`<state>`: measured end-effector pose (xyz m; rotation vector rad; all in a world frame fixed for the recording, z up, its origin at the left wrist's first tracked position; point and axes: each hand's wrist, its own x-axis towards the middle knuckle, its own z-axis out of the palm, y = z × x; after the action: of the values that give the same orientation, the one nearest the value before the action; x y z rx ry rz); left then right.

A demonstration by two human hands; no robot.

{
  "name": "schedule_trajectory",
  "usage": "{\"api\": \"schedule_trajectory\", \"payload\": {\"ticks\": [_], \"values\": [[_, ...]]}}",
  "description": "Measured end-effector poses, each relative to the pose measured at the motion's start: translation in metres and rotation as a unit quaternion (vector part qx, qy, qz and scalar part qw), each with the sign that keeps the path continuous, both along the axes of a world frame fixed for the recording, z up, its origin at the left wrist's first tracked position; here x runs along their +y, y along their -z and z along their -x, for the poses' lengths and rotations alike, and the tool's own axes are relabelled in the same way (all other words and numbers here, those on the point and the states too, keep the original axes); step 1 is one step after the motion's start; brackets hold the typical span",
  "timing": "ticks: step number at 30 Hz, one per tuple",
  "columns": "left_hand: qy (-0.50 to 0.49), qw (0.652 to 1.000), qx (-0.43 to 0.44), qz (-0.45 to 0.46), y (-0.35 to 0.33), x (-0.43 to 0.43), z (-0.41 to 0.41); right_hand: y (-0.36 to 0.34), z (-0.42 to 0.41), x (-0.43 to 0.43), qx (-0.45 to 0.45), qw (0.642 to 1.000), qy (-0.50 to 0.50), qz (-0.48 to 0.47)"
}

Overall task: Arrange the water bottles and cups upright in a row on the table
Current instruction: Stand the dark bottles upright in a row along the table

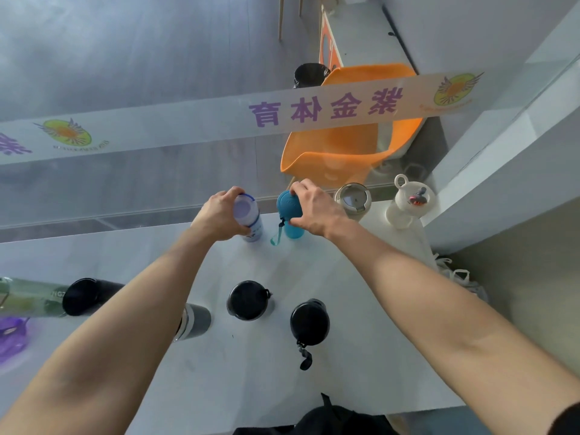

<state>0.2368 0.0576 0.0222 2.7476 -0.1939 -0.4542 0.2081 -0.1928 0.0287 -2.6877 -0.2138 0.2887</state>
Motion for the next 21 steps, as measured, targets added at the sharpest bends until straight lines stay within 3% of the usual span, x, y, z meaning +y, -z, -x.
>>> {"api": "schedule_trajectory", "payload": {"ticks": [13,17,21], "values": [[0.002,1.0,0.03,0.0,0.009,0.0,-0.004,-0.005,0.003,0.008,0.004,0.997,0.016,0.069],[0.004,0.999,0.044,-0.021,0.003,0.011,-0.002,-0.013,0.014,0.0,-0.042,0.998,0.028,0.029],[-0.021,1.0,-0.001,-0.022,-0.011,0.031,0.009,-0.028,0.044,-0.001,-0.093,0.992,0.08,-0.004]]}}
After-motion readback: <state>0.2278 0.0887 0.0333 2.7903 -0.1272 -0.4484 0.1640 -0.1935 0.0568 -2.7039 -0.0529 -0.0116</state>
